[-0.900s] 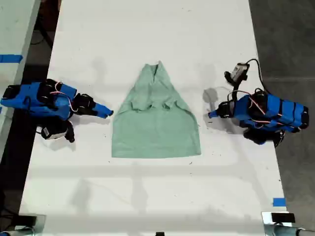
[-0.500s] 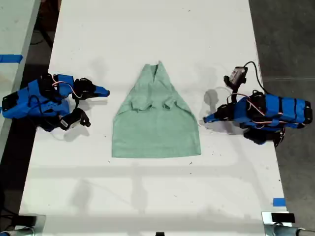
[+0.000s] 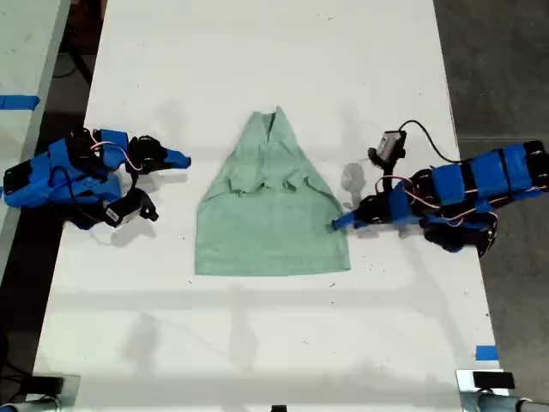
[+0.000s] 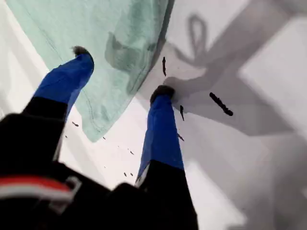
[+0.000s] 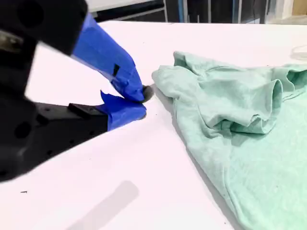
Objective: Fold t shirt
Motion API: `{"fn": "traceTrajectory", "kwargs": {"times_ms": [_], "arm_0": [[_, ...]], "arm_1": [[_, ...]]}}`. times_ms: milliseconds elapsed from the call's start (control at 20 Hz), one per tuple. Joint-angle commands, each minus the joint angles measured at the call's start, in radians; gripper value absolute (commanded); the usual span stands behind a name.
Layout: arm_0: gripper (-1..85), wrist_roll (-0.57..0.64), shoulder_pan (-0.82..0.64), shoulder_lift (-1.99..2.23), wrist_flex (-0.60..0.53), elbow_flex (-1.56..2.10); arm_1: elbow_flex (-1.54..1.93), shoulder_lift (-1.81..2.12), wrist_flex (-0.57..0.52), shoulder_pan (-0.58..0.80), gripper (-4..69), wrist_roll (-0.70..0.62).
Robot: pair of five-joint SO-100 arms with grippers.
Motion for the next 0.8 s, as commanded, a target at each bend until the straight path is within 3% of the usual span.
{"fn": "traceTrajectory", "kwargs": {"times_ms": [0, 50, 150, 250, 500, 600, 750], "arm_0": [[-0.3, 0.005, -0.006, 0.006, -0.018, 0.041], [-0.3, 0.005, -0.006, 0.006, -0.018, 0.041], [-0.3, 0.005, -0.005, 0.006, -0.018, 0.041], [-0.3, 0.005, -0.003, 0.006, -0.018, 0.041], [-0.3, 0.005, -0.003, 0.006, -0.018, 0.041], [-0.3, 0.005, -0.005, 0.006, -0.018, 0.041], [-0.3, 0.005, -0.006, 0.006, -0.018, 0.041]], "arm_1": [[-0.137, -0.27, -0.158, -0.02, 24.2, 0.018], [-0.189, -0.36, -0.179, -0.021, 19.8, 0.009], [-0.281, -0.48, -0.181, -0.011, 1.9, -0.005], [-0.336, -0.465, -0.084, -0.003, 1.9, -0.008], [-0.459, -0.149, 0.304, 0.049, 1.6, -0.064], [-0.52, -0.071, 0.354, 0.054, 1.6, -0.117], [-0.669, -0.132, 0.336, 0.037, 1.6, -0.201]]}}
